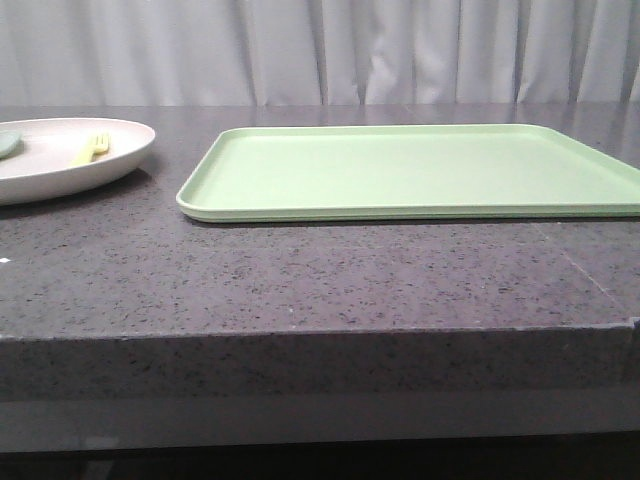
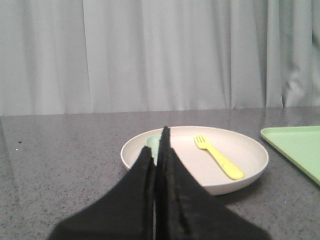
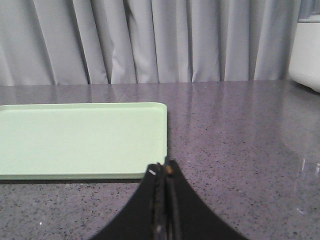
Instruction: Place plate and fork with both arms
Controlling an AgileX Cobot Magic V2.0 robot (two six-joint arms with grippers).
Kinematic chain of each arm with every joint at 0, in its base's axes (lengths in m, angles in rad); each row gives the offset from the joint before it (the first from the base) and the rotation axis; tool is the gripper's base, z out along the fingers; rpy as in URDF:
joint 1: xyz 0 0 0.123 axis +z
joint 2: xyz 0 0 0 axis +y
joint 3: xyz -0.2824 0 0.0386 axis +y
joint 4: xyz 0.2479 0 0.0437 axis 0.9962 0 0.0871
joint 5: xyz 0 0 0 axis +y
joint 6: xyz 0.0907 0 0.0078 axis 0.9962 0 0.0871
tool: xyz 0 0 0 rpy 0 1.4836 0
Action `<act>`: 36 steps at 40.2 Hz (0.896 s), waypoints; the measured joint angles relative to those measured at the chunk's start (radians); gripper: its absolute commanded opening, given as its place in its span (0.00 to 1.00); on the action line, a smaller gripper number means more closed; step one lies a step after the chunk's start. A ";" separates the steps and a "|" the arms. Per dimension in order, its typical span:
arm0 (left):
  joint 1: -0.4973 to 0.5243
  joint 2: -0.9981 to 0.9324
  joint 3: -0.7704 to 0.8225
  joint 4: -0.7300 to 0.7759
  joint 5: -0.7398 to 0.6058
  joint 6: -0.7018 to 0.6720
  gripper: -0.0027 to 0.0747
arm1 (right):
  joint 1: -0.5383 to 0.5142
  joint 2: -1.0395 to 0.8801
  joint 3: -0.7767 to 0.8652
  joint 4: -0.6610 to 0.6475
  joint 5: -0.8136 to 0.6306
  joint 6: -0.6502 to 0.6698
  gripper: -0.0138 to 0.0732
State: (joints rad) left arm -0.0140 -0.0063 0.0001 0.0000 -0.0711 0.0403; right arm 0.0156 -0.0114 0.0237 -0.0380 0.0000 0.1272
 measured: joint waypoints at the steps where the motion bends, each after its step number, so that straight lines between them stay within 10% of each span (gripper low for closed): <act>1: 0.000 0.000 -0.009 0.000 0.000 0.000 0.01 | 0.000 0.000 -0.005 0.000 0.000 0.000 0.09; 27: 0.000 0.208 -0.763 -0.010 0.679 0.000 0.01 | 0.000 0.271 -0.688 0.000 0.523 0.000 0.09; 36: 0.000 0.381 -0.798 -0.024 0.736 0.000 0.01 | 0.000 0.447 -0.730 0.000 0.604 0.000 0.09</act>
State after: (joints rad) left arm -0.0140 0.3746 -0.7981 -0.0239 0.6648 0.0403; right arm 0.0156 0.4360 -0.7060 -0.0380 0.6037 0.1272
